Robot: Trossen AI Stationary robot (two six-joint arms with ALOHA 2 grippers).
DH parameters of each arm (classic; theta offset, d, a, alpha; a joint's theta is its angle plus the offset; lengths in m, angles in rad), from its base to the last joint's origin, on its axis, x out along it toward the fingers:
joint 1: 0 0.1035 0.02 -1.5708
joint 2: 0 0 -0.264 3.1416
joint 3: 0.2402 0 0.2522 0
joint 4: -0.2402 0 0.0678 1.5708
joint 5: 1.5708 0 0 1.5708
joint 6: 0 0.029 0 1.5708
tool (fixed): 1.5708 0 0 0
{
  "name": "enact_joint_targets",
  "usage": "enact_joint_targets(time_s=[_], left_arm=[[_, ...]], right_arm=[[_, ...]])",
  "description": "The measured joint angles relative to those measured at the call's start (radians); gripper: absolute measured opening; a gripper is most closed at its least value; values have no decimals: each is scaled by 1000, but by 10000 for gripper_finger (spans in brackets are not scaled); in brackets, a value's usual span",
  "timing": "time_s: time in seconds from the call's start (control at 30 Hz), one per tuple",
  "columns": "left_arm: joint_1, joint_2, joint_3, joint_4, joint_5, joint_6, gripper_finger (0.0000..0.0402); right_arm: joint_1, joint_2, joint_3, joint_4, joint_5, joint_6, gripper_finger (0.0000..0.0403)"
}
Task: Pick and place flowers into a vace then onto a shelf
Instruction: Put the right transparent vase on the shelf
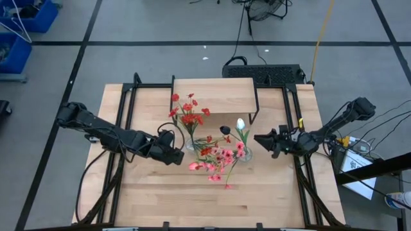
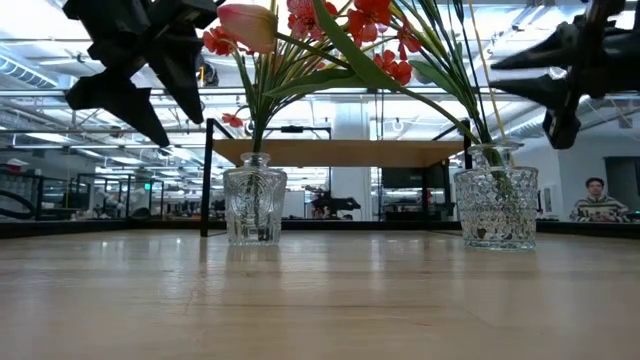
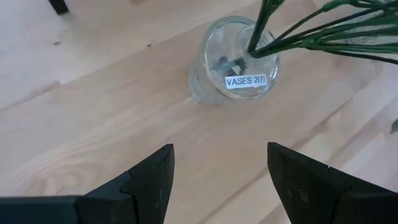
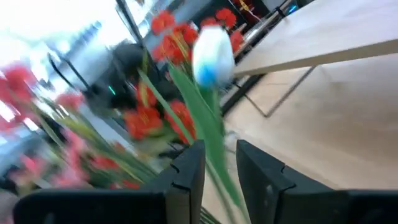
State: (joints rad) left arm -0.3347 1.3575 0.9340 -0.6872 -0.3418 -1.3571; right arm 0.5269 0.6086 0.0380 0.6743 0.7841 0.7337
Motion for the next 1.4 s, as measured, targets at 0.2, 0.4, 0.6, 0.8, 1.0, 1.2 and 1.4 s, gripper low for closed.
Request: enact_joint_targets(time_s=[0.2,0.4,0.6,0.8,1.0,1.2,1.4], left_arm=[[0,0,0,-2,2,-48,257],[0,0,0,-1,2,-94,257],[-9,0,0,2,2,-123,257],[-9,0,0,2,2,-149,257],[-15,0,0,3,2,-168,257],[-15,0,0,3,2,-174,257],[-15,0,0,8,2,-176,257]], right_arm=[[16,1,0,10,-39,74,82],[101,9,0,-278,-81,198,107],[163,25,0,-370,-53,174,178],[167,62,0,-417,43,63,261],[154,126,0,-409,20,36,303],[154,196,0,-340,-4,-33,309],[153,286,-1,-212,-39,-76,309]])
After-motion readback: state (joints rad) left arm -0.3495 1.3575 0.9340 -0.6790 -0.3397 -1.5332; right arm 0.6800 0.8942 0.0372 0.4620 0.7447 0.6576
